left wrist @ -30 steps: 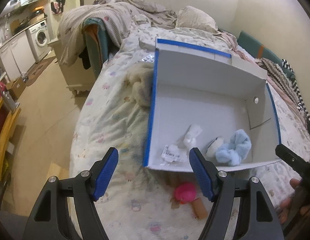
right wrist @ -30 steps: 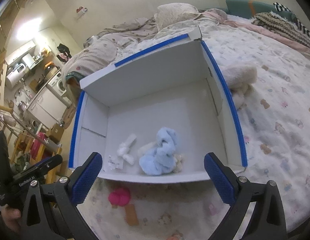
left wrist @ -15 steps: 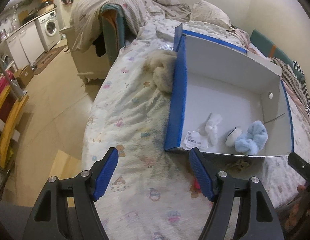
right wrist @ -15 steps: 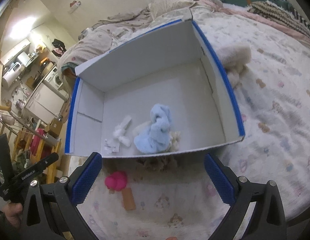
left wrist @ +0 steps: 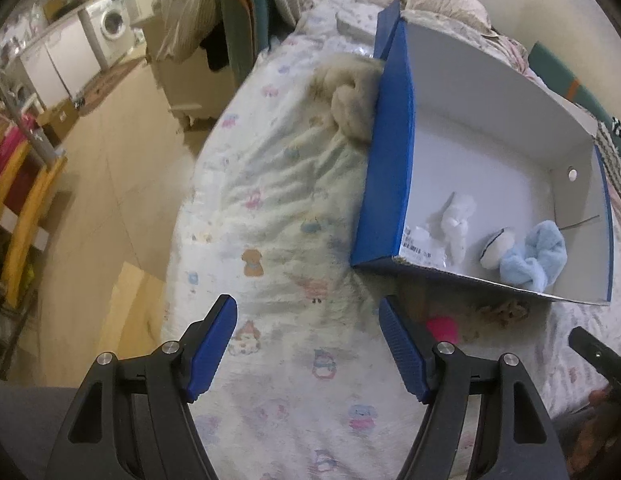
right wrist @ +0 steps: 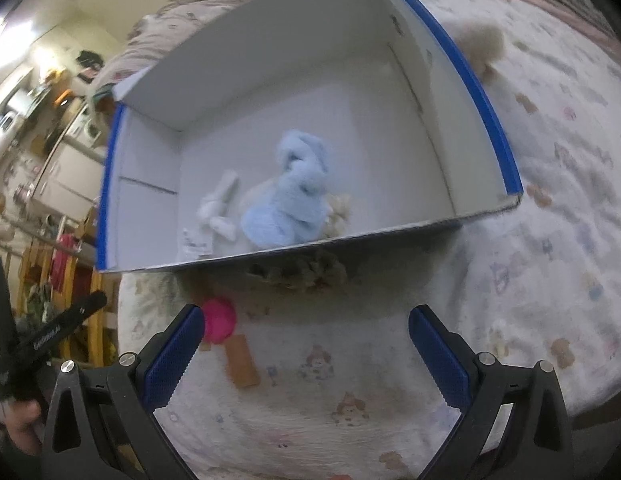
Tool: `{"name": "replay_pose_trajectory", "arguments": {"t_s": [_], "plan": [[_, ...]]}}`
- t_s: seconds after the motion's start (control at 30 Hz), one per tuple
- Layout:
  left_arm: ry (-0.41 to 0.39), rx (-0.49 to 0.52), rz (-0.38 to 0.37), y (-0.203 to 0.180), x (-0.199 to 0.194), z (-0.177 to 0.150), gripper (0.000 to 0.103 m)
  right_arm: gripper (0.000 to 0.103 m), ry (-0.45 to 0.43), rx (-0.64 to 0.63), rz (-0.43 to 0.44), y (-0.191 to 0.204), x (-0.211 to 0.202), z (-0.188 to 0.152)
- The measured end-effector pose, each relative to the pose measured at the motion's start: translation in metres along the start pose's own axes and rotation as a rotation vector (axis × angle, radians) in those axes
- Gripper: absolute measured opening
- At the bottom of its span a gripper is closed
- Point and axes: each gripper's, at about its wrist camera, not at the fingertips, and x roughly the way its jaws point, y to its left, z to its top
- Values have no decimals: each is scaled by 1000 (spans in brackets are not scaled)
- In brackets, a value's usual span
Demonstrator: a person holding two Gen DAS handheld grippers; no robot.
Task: Organize soft objects
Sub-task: 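Withdraw both open tools from the box toward the items on the sheet, then grasp the pink rubber duck with the left tool while the right tool grasps the tan cone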
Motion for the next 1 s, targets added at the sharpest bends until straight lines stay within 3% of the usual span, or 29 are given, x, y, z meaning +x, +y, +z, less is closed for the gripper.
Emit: {"name": "replay_pose_trajectory", "arguments": {"t_s": [0.27, 0.5, 0.53, 0.6, 0.63, 0.77, 1.0], "plan": [[104, -20, -57, -9, 25, -2, 71, 103, 60, 71, -11, -12, 17, 3], [186, 95, -144, -61, 45, -15, 70, 103, 80, 80, -8, -17, 22, 4], [197, 110, -150, -68, 48, -17, 69, 103, 83, 81, -8, -18, 23, 4], [217, 138, -148, -82, 55, -20, 56, 103, 89, 84, -9, -20, 24, 5], [227, 149, -148, -88, 57, -21, 44, 103, 91, 84, -10, -20, 24, 5], [290, 170, -169, -105, 72, -27, 26, 103, 98, 83, -23, -23, 28, 7], [291, 175, -148, -107, 77, -27, 25, 103, 107, 62, -17, -18, 36, 7]]}}
